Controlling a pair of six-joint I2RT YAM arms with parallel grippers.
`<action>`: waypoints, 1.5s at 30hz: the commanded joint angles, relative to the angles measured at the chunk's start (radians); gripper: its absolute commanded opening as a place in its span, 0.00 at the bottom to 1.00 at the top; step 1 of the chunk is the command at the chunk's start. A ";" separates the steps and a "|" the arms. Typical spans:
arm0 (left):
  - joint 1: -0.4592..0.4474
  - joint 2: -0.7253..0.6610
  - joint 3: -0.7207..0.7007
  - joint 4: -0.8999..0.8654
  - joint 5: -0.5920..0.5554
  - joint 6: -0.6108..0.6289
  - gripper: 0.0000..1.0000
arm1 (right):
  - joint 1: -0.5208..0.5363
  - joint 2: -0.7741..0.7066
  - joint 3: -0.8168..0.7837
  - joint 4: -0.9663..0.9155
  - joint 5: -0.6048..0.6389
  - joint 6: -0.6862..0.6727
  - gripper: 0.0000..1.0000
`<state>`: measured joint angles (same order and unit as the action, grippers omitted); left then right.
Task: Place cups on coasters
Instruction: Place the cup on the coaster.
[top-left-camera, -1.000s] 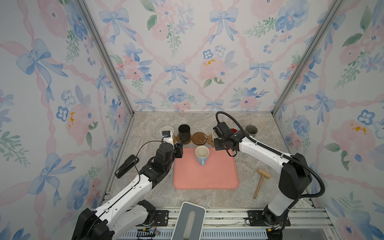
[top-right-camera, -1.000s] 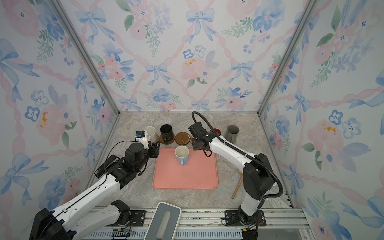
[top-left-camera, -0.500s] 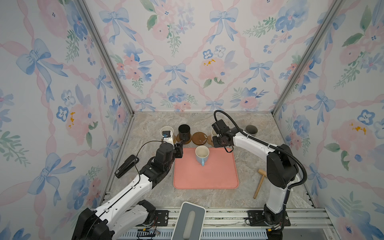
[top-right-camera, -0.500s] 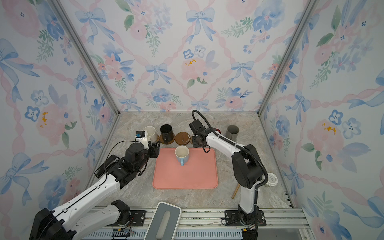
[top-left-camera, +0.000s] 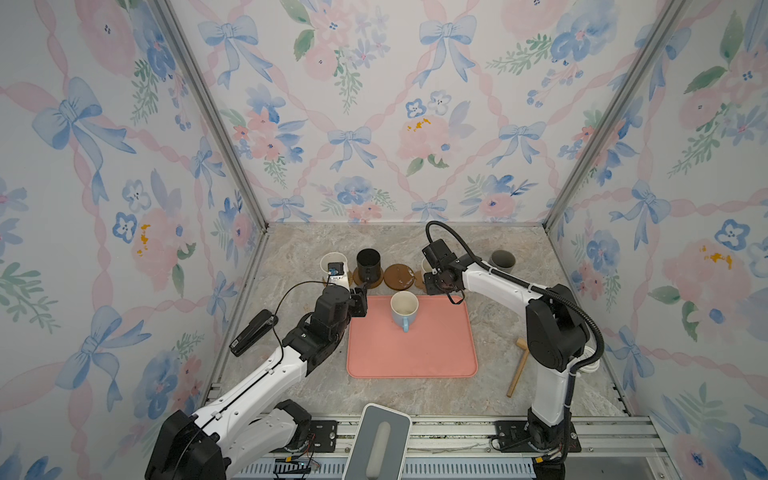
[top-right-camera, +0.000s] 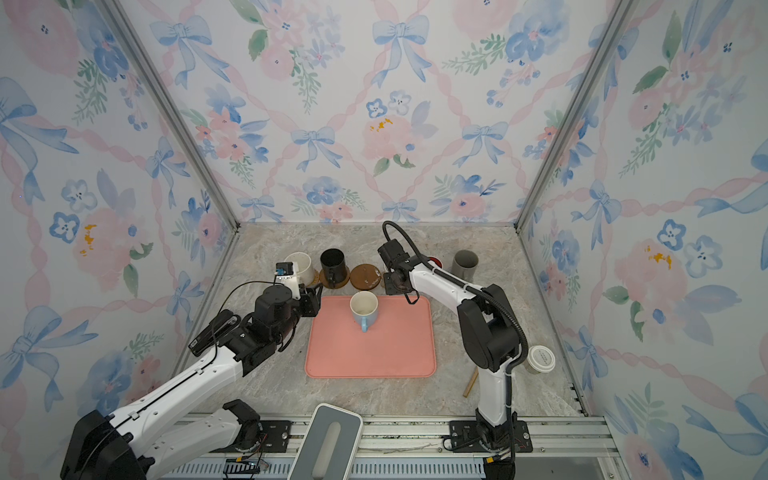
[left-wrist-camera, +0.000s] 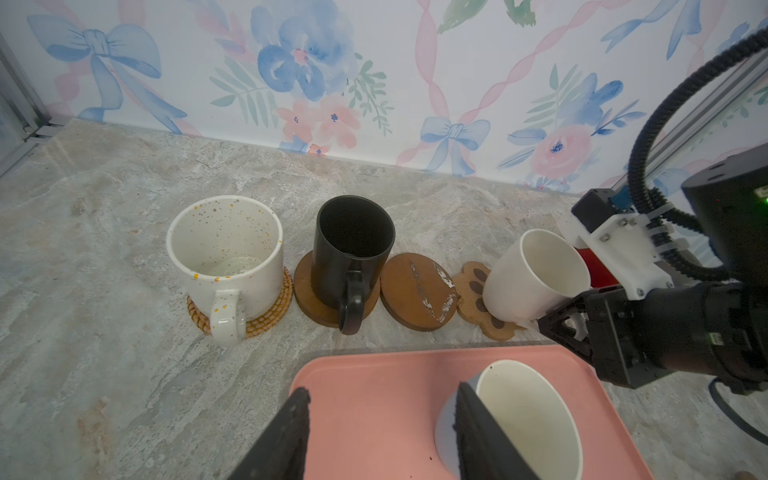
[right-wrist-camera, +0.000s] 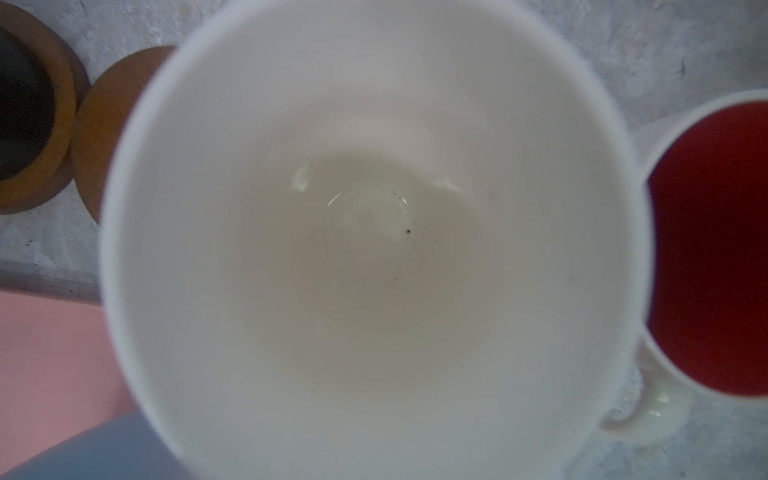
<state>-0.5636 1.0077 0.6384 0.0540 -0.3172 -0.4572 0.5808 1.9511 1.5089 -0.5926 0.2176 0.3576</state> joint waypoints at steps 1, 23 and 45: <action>-0.010 0.011 0.016 -0.003 -0.010 -0.015 0.52 | -0.015 0.018 0.043 0.046 0.032 -0.009 0.00; -0.014 0.014 0.012 -0.003 -0.008 -0.016 0.52 | -0.029 0.042 0.043 0.049 0.012 -0.004 0.04; -0.024 0.006 0.015 -0.003 0.012 -0.016 0.52 | -0.024 -0.023 -0.021 0.063 -0.012 0.014 0.59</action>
<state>-0.5789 1.0183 0.6384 0.0540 -0.3164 -0.4572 0.5625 1.9823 1.5127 -0.5327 0.2123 0.3664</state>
